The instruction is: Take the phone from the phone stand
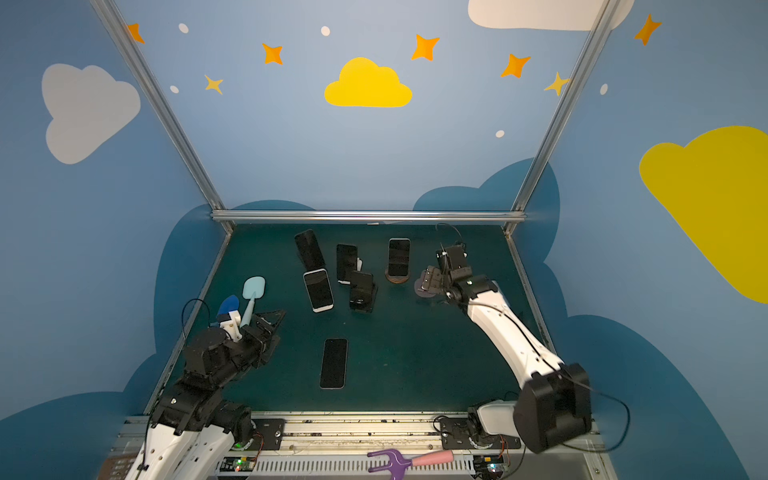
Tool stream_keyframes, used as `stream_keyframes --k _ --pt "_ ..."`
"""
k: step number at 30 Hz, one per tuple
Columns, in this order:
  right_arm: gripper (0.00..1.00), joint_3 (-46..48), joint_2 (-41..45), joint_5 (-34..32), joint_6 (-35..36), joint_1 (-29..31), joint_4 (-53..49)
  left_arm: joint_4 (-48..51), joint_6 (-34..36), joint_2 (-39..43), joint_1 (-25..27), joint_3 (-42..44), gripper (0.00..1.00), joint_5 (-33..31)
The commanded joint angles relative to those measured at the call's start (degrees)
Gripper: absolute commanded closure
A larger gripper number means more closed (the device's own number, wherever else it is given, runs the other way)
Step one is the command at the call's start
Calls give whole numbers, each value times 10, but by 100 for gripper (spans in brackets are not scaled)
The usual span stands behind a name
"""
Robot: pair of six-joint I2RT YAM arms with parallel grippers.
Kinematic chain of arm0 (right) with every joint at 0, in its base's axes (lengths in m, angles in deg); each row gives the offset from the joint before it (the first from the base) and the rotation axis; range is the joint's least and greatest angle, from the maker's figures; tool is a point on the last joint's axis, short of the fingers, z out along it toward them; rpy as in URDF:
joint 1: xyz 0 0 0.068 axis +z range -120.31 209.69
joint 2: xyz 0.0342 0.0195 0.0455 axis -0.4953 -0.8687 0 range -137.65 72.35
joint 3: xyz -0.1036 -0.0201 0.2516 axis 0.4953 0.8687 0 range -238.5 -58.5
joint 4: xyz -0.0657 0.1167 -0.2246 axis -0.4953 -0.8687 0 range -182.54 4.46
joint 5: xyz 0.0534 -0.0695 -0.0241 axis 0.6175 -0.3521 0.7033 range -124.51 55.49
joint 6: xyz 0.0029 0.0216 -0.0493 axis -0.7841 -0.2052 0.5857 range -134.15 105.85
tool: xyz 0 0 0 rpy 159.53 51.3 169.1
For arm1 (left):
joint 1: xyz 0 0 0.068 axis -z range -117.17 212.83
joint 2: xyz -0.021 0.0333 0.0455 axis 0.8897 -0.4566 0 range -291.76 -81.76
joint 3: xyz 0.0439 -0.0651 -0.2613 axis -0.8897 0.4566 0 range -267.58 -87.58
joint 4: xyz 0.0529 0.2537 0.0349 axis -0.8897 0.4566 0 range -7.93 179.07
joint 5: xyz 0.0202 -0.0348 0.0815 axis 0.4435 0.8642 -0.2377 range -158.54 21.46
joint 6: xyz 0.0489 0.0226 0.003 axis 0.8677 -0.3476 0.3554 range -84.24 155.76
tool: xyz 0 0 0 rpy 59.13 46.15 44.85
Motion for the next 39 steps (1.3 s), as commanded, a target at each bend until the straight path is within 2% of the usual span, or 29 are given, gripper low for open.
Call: stream_keyframes --k 1,8,15,18,21,24,30,33,39 --pt "8 -98 -77 41 61 -13 -16 11 -2 -10 1 -13 0 -10" --pt "8 -181 -173 35 10 -38 -78 44 29 -44 1 -54 0 -28" --pt "8 -241 -254 118 -11 -40 -159 16 15 -64 1 -45 0 -27" --pt "8 -235 -273 128 -23 -37 -162 8 13 -72 1 -43 0 -24" --pt "9 -205 -270 107 -44 -32 -139 9 14 -77 1 -44 0 -24" --pt "12 -192 -264 87 -53 -29 -130 10 15 -80 1 -46 0 -22" --pt "33 -181 -262 58 -64 -23 -123 12 20 -88 1 -51 0 -25" --pt "39 -176 -253 52 -55 -21 -113 12 23 -91 1 -56 0 -29" --pt "41 -201 -261 30 -19 -23 -110 12 28 -96 1 -61 0 -34"
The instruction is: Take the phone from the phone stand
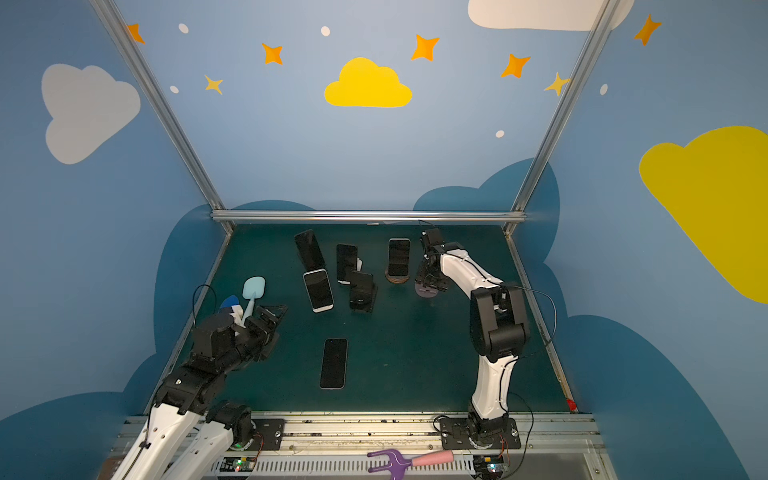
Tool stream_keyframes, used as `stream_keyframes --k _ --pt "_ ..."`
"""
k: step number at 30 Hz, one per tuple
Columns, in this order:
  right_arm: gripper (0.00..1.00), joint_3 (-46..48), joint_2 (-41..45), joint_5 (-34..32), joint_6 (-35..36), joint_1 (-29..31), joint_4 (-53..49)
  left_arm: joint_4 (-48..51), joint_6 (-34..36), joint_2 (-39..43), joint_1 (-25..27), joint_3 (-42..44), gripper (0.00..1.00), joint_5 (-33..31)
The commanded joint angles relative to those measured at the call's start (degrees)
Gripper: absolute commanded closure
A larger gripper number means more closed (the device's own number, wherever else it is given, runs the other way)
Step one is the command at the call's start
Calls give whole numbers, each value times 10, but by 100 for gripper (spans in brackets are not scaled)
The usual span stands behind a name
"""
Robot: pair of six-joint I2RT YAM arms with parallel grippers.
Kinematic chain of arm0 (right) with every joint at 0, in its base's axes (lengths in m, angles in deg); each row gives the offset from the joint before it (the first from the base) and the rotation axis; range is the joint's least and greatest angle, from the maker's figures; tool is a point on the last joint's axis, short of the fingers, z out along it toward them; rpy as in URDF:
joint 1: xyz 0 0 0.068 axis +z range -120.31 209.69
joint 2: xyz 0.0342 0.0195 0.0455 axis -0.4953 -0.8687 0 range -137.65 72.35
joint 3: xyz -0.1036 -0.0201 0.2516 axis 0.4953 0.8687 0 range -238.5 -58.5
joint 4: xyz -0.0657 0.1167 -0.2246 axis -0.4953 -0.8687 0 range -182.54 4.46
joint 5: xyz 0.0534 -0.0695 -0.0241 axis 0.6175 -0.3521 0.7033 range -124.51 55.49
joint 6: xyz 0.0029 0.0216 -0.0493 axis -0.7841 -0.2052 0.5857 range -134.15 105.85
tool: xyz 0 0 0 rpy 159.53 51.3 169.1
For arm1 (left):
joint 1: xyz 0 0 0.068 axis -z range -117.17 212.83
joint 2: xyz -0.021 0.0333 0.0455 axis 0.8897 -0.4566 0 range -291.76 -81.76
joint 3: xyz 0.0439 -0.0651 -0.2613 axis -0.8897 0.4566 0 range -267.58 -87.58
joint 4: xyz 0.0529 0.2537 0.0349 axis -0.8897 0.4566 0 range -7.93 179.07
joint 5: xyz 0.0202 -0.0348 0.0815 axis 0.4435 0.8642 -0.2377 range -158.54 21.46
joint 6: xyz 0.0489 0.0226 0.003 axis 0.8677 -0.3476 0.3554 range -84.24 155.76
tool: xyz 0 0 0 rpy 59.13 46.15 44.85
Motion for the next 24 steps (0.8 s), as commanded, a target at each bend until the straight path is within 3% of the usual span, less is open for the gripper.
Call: stream_keyframes --k 1,9,14,24 --pt "41 -24 8 -30 30 0 5 -3 14 -4 1 -16 0 -9" --pt "41 -137 -78 -10 89 -25 7 6 13 3 1 -17 0 -9" --pt "40 -223 -139 -2 105 -34 -43 19 13 15 1 -19 0 -30" --pt "34 -105 -27 18 74 -47 -21 10 8 14 1 -9 0 -20"
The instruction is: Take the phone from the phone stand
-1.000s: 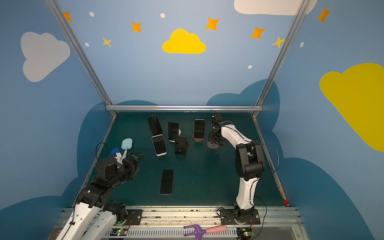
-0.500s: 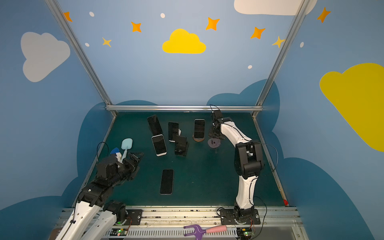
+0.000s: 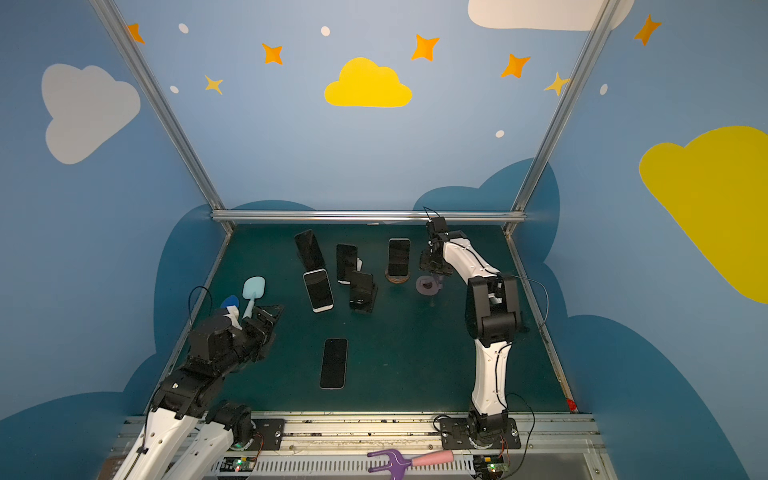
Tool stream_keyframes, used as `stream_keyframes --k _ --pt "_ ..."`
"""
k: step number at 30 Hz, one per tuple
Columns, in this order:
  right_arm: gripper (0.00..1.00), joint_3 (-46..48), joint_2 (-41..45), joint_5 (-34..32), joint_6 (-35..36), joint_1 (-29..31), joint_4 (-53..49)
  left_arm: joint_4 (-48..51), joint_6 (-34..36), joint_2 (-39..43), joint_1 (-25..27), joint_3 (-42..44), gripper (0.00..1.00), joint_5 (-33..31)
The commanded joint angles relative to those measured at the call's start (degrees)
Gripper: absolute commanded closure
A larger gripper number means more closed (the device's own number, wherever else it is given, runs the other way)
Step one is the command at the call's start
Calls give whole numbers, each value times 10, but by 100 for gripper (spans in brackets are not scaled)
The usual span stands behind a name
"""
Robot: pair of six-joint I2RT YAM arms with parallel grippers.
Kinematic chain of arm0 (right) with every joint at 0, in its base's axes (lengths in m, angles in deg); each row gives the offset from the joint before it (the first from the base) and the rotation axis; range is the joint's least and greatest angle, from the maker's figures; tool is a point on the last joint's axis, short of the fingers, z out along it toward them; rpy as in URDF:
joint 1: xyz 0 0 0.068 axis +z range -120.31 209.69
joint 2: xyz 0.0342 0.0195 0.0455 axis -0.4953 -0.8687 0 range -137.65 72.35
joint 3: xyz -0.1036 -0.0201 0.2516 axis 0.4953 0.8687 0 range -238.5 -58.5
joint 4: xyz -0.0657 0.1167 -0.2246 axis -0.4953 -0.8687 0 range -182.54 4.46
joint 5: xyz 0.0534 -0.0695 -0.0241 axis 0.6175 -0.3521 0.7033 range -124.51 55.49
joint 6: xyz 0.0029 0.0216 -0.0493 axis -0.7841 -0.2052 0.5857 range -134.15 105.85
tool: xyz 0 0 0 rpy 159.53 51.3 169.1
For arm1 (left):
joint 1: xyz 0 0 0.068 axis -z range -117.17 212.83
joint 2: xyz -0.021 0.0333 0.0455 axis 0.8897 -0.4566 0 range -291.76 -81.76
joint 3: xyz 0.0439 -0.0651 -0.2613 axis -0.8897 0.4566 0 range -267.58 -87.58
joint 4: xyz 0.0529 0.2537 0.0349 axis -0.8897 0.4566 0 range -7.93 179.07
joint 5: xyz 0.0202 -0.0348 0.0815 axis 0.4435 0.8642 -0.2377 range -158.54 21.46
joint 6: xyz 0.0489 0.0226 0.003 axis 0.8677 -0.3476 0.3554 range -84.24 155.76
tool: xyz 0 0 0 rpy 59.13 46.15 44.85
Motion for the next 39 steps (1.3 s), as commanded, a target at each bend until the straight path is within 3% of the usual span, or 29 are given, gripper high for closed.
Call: stream_keyframes --k 1,5,8,15,19,23,25,26,30,32,36,39 --pt "35 -1 38 9 -18 -7 -19 0 9 -5 1 -8 0 3" --pt "42 -2 41 -1 -18 1 -37 3 13 -2 1 -12 0 2" --pt "41 24 70 8 2 -1 -22 12 11 11 1 -12 0 -2" --pt "43 144 160 59 -37 -64 70 29 15 28 1 -2 0 3" --pt "44 115 111 77 -50 -89 111 9 11 14 1 5 0 24" --pt "48 -39 21 139 -51 -98 -2 5 0 11 1 4 0 29" --pt "50 -54 10 183 -46 -83 0 10 0 22 1 7 0 17" --pt "48 -62 11 165 -38 -68 -16 13 -1 28 1 8 0 13" --pt "48 -20 25 121 -41 -82 27 20 2 35 1 10 0 13" --pt "53 -20 7 139 -76 -103 48 14 0 29 1 14 0 16" --pt "57 -53 -30 118 -55 -94 -34 18 4 17 1 10 0 27" --pt "62 4 -14 116 -49 -88 -24 17 -4 31 1 21 0 24"
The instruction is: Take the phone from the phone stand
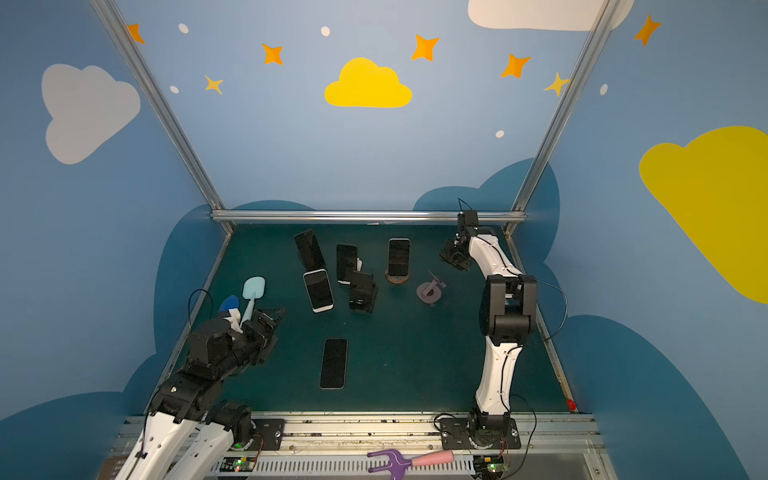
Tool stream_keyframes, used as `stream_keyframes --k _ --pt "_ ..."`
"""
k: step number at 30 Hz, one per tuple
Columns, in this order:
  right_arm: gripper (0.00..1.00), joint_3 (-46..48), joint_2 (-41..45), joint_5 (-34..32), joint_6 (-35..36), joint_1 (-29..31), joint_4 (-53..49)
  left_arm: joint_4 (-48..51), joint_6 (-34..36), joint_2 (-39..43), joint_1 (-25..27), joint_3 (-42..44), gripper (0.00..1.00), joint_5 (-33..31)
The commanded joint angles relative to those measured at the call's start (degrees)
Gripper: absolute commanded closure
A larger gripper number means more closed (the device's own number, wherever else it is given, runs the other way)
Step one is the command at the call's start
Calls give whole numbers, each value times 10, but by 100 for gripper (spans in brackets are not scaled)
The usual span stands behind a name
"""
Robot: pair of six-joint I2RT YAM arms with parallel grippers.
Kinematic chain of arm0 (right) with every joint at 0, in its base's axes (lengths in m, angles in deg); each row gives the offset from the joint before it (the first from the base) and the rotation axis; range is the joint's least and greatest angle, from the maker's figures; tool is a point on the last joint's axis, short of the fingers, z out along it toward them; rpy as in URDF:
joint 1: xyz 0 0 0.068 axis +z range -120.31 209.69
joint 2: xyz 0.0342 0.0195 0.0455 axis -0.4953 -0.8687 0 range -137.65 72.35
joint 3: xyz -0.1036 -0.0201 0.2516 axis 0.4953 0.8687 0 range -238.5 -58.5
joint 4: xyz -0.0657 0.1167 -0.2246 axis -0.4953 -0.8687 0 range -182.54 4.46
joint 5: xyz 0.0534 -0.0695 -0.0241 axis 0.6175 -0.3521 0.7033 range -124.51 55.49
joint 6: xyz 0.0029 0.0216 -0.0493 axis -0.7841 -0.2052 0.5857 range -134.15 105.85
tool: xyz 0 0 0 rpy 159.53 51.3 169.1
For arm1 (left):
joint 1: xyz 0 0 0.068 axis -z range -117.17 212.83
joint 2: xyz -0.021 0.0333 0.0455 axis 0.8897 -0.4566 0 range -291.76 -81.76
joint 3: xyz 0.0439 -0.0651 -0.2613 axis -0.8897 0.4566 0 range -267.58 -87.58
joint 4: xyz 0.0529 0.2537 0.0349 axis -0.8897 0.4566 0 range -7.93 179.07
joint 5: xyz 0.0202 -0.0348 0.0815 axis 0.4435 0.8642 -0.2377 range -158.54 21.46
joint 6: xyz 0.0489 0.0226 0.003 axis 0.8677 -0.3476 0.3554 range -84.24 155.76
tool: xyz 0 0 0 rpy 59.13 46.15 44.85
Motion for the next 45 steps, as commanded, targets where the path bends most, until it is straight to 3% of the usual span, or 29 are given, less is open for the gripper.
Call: stream_keyframes --k 1,8,12,17,26,32,36,38,42,45 --pt "62 55 14 -11 6 14 -24 -1 -6 17 1 19 0 0" --pt "66 175 83 -26 10 36 3 3 0 27 1 25 0 10" --pt "66 170 84 -17 11 52 -29 1 -2 35 1 32 0 13" --pt "67 190 104 -51 -4 84 -61 25 -2 60 1 30 0 12" --pt "69 275 148 -35 -47 136 -16 45 -7 101 1 44 0 16" --pt "67 264 168 -27 -56 165 -26 56 -3 109 1 44 0 19" --pt "55 288 218 -15 -41 168 -37 68 -5 125 1 50 0 18" --pt "42 292 240 -12 -25 170 -55 68 -12 138 1 60 0 17" --pt "18 283 279 -67 -5 181 -73 62 -20 150 1 71 0 23" --pt "13 254 273 -99 -4 182 -73 57 -16 145 1 69 0 21"
